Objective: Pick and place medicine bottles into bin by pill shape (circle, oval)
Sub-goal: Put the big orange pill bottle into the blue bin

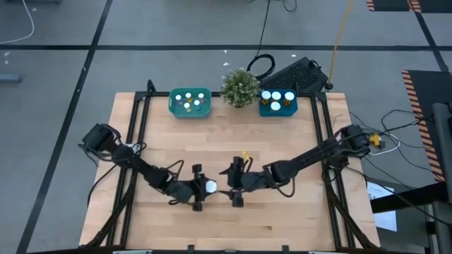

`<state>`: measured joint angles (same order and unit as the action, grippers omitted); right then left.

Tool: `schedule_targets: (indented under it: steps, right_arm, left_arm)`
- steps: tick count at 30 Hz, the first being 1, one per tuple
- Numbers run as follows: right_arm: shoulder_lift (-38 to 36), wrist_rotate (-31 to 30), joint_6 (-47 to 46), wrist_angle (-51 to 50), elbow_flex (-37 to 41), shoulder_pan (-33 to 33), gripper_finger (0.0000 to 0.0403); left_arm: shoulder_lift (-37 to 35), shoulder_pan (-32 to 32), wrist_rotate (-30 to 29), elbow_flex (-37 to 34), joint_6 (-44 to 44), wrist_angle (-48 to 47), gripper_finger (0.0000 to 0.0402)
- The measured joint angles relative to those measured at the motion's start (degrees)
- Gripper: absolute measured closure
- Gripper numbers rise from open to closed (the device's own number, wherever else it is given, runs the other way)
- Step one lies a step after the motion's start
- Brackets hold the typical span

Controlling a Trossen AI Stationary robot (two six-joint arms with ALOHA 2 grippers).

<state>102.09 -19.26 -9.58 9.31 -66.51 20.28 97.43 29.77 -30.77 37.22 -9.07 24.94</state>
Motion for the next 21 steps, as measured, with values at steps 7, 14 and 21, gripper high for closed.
schedule_targets:
  steps: [7,14,21]
  right_arm:
    - [1.23,5.22,1.94,-0.14,-2.22,-3.1,0.005]
    - [3.26,10.52,3.83,-0.15,-2.18,-5.92,0.0058]
    - [4.51,11.75,3.87,0.27,-2.11,-7.35,0.0062]
  left_arm:
    - [0.0,-3.55,2.95,0.06,0.6,-0.21,0.0216]
    - [0.0,-6.76,5.92,0.06,1.02,0.63,0.0216]
    - [-0.02,-9.36,8.83,0.06,1.04,0.91,0.0216]
